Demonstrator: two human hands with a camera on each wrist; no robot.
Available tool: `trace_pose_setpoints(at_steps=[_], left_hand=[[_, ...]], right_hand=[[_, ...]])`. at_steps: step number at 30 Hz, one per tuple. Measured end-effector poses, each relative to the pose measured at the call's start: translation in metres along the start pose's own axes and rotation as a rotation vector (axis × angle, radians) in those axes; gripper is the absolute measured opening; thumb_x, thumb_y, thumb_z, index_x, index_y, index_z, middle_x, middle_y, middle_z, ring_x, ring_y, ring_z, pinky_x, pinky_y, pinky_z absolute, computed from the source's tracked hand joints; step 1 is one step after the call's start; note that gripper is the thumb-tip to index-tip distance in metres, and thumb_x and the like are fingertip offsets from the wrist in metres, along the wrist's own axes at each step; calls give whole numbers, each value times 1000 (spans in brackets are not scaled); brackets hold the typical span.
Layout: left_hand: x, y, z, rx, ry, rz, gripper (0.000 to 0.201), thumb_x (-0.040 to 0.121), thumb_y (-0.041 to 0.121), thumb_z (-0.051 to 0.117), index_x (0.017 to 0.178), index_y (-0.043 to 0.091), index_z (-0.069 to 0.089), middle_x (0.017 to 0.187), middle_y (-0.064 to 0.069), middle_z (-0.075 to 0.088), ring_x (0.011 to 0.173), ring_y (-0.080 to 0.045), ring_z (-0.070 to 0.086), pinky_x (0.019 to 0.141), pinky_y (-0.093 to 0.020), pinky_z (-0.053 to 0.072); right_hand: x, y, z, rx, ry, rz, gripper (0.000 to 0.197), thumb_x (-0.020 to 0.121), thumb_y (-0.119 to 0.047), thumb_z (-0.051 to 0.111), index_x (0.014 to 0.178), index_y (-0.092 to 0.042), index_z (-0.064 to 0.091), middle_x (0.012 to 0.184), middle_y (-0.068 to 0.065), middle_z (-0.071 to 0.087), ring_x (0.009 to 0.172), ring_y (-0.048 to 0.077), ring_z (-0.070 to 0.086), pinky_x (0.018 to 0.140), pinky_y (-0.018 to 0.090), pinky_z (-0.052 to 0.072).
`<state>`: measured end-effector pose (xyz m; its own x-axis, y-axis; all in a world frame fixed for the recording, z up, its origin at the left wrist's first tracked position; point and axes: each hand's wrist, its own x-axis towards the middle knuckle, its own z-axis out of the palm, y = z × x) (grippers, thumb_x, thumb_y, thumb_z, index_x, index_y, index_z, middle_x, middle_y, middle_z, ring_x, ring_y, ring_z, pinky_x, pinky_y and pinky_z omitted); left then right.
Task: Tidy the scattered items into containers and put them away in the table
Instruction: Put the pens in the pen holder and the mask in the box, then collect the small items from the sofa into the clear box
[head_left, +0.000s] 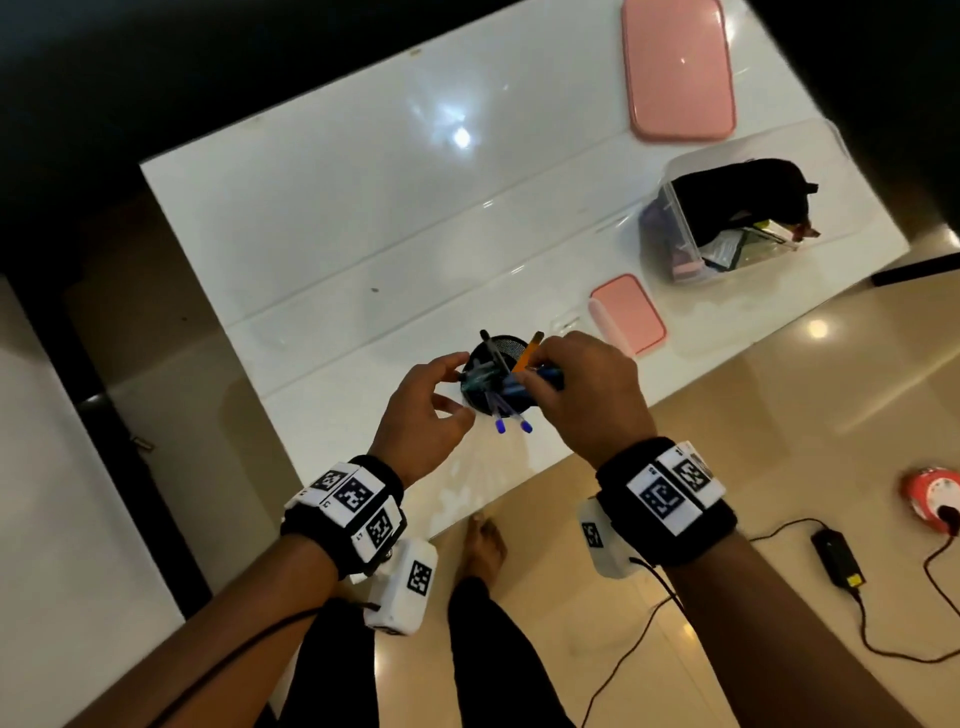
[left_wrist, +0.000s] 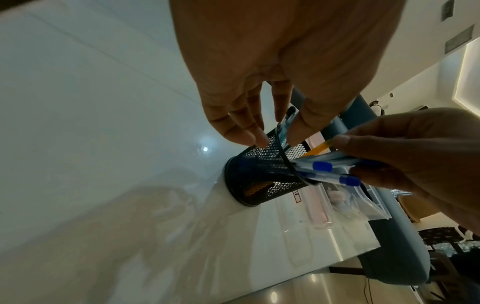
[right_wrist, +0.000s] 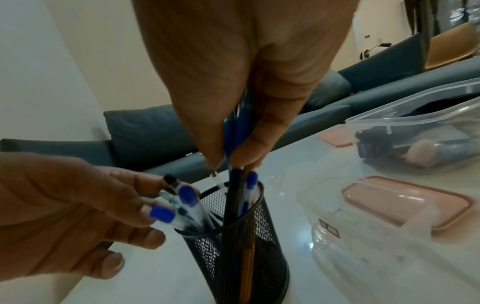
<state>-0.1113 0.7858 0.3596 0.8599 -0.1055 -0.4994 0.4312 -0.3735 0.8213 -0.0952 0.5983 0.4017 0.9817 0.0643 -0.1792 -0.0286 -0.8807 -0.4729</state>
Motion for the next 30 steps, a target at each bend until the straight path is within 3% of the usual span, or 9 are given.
trace_pose_setpoints(at_steps=[6,9,13,17,19,21,24,27,30], left_hand=[[-2,-3,8,-29,18,12,68,81,7,72,139,27,44,122,5,52,85,-9,65,64,-12,50],[0,-4,11,-34,26,25,69,81,6,71,141,27,43,121,4,50,85,-8,65,63,-11,50],[1,-5,12,-21,31,33,65,82,5,70,139,24,44,121,2,50,84,-8,63,66,-6,48],[-4,-8,1,3,7,9,48,87,13,67,129,28,51,114,6,55,81,-8,62,59,-7,47],[-11,-15,-12,10,-2,-13,35,89,15,64,121,28,56,107,6,60,76,-8,60,57,-7,45],[-22,-28,-27,-1,4,-38,28,90,16,62,116,27,61,100,6,63,73,-10,60,57,-8,45],[-42,-59,-66,-29,16,-96,21,90,16,59,106,30,64,92,6,66,73,-11,61,59,-11,47],[-62,-99,-108,-77,55,-157,21,89,14,59,98,33,65,83,7,66,66,-9,59,62,-19,49],[-82,-141,-156,-133,136,-240,22,88,8,59,96,27,66,75,10,63,61,1,54,65,-15,46]], right_hand=[[-1,-13,3,-121,53,18,28,92,-48,55,106,-27,66,93,-5,65,85,18,57,62,28,41],[-4,-11,6,-106,99,49,28,94,-42,55,111,-23,67,105,-4,65,95,19,54,66,28,39],[-12,-3,25,-43,-12,25,31,98,-35,48,119,-19,64,115,-2,65,99,21,55,76,29,44],[-19,-4,16,63,101,50,26,97,-31,53,119,-22,63,118,-3,61,102,14,52,78,20,37],[-23,-12,7,145,181,58,19,95,-29,57,112,-23,65,111,-6,61,97,9,49,78,26,45],[-28,-30,-3,201,234,42,14,94,-28,59,104,-23,68,103,-8,63,93,8,53,74,36,53],[-36,-79,-8,322,224,-44,14,93,-26,60,100,-19,70,93,-7,68,82,8,63,71,31,55],[-41,-141,9,354,97,-152,16,92,-26,61,101,-18,71,88,-9,69,75,3,62,67,23,52],[-42,-202,61,371,-64,-232,14,92,-26,61,99,-20,71,85,-10,69,71,5,62,65,27,52]])
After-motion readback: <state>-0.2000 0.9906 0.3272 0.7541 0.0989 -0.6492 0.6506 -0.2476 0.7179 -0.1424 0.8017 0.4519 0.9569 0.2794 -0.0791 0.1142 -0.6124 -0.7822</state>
